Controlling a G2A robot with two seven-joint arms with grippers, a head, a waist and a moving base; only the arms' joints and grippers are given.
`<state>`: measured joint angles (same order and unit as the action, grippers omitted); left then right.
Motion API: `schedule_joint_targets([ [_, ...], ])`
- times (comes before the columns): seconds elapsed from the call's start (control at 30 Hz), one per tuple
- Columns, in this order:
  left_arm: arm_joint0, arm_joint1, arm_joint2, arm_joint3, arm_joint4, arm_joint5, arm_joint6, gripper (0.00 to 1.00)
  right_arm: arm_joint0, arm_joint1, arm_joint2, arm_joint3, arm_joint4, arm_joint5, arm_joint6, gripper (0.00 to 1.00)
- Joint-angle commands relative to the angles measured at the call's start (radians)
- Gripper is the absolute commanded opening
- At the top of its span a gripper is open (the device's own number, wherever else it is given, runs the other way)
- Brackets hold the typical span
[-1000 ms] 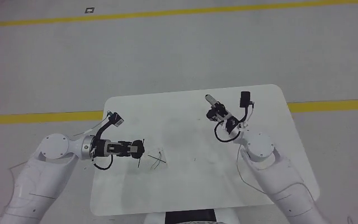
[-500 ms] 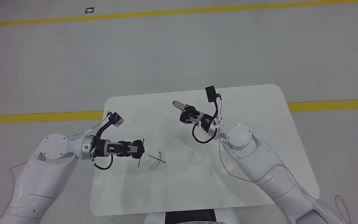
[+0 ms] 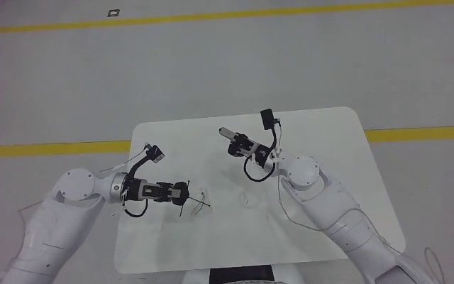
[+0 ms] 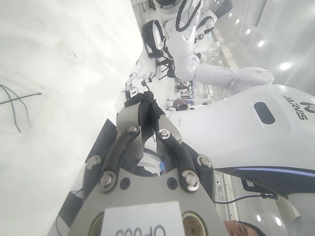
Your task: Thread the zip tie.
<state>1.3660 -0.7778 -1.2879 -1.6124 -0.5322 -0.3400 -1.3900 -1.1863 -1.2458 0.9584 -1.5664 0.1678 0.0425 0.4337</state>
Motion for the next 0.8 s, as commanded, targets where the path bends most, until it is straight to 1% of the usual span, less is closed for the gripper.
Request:
schedule_joint_targets([
  [0.0,-0.01,0.0,0.013,0.004,-0.007,0.0,0.0,0.0,0.0,0.0,0.0,0.0,0.0,0.0,0.0,1.0],
  [0.07,-0.023,0.002,0.024,0.021,-0.011,0.0,0.0,0.0,0.0,0.0,0.0,0.0,0.0,0.0,0.0,1.0],
  [0.3,-0.057,0.003,0.053,0.047,-0.038,0.0,0.0,0.0,0.0,0.0,0.0,0.0,0.0,0.0,0.0,1.0],
  [0.37,-0.063,0.003,0.061,0.049,-0.038,0.0,0.0,0.0,-0.009,-0.001,-0.002,-0.006,0.011,-0.022,0.009,1.0],
  [0.5,-0.075,0.005,0.075,0.05,-0.044,0.0,0.0,0.0,-0.007,-0.003,-0.005,0.011,0.055,-0.09,0.094,1.0],
  [0.57,-0.078,0.005,0.079,0.06,-0.046,0.0,0.0,0.0,0.002,-0.006,-0.012,0.023,0.078,-0.12,0.132,1.0],
  [0.63,-0.085,0.005,0.084,0.068,-0.05,0.0,0.0,0.0,0.015,-0.011,-0.025,0.042,0.099,-0.138,0.163,1.0],
  [0.7,-0.09,0.004,0.089,0.074,-0.053,0.0,0.0,0.0,0.03,-0.015,-0.039,0.062,0.102,-0.145,0.18,1.0],
  [0.77,-0.094,0.003,0.098,0.071,-0.065,0.0,0.0,0.0,0.046,-0.02,-0.055,0.076,0.103,-0.163,0.213,1.0],
])
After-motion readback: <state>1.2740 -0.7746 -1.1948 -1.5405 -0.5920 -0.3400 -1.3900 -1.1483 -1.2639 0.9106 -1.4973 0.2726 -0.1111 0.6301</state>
